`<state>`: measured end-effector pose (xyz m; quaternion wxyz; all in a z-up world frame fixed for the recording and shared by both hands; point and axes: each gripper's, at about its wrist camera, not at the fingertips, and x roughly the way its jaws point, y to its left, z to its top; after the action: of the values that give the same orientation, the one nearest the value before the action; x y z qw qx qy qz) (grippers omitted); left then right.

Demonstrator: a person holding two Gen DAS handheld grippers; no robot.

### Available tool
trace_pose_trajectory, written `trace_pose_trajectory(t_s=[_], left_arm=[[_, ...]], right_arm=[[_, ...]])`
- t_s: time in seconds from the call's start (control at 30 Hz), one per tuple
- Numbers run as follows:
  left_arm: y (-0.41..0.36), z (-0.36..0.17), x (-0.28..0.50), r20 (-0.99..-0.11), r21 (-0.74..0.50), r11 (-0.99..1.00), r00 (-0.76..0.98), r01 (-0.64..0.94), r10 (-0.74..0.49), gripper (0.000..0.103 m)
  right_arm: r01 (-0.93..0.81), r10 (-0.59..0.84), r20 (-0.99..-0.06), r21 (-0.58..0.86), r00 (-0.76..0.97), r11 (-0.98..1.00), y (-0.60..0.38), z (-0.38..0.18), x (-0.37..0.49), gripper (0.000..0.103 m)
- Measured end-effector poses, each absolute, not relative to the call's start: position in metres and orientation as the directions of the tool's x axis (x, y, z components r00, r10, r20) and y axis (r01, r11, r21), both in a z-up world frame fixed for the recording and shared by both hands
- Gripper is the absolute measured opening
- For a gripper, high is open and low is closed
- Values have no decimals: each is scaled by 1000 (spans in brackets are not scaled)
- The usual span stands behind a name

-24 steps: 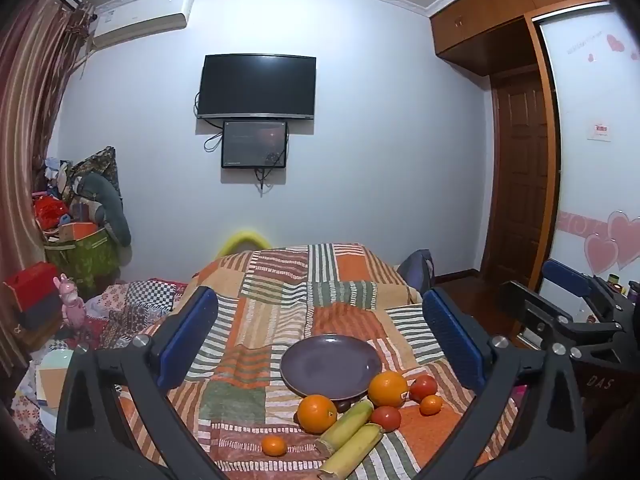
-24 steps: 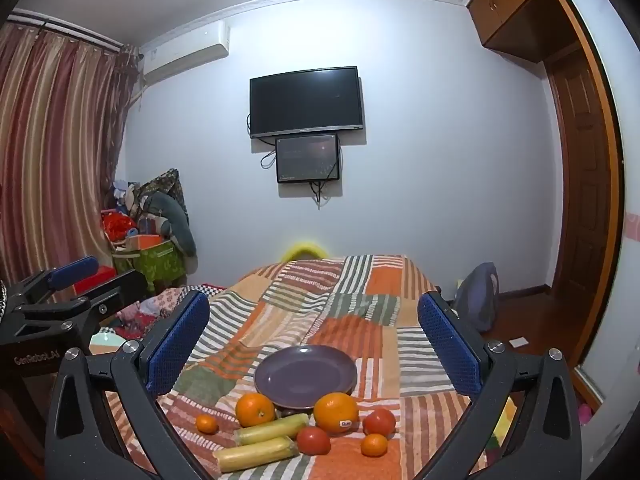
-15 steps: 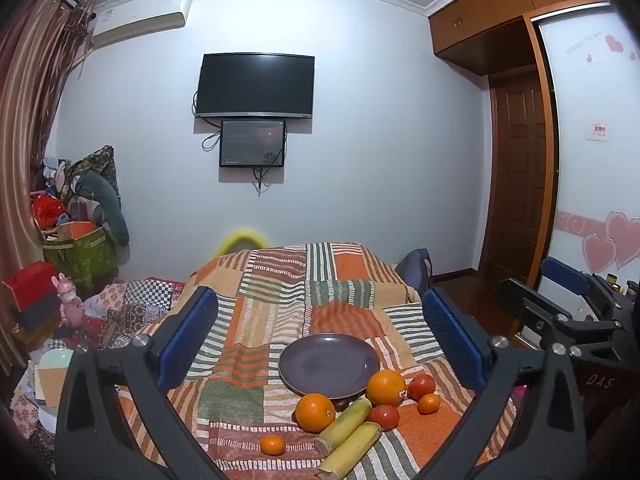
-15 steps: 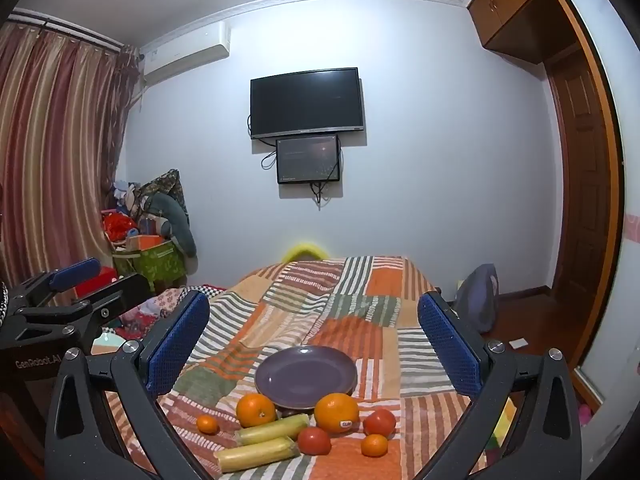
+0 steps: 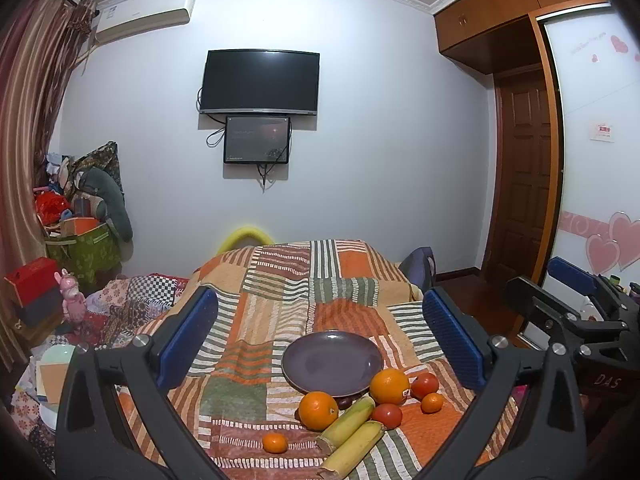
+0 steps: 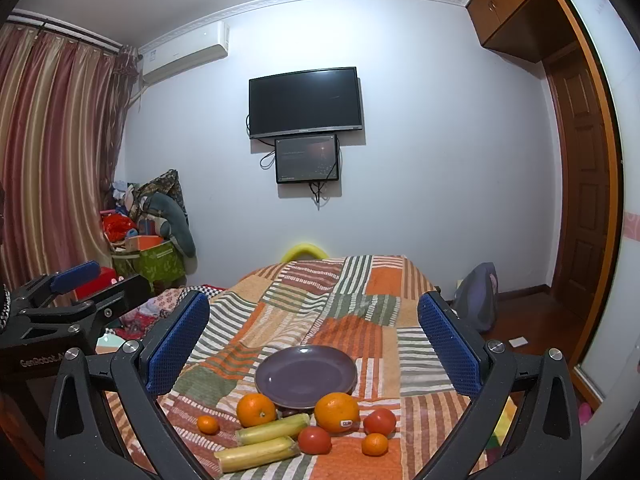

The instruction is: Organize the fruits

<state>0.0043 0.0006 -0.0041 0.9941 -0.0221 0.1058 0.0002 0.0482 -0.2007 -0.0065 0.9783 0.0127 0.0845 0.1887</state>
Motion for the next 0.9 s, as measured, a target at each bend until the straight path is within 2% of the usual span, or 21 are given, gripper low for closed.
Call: trace_pose_trajectory(t_s=[0.9], left_arm=[[-1, 1, 1, -202, -35, 999, 979, -2, -5, 103]], right_arm=[[-366, 371, -158, 59, 915, 929, -200, -6, 47, 103]])
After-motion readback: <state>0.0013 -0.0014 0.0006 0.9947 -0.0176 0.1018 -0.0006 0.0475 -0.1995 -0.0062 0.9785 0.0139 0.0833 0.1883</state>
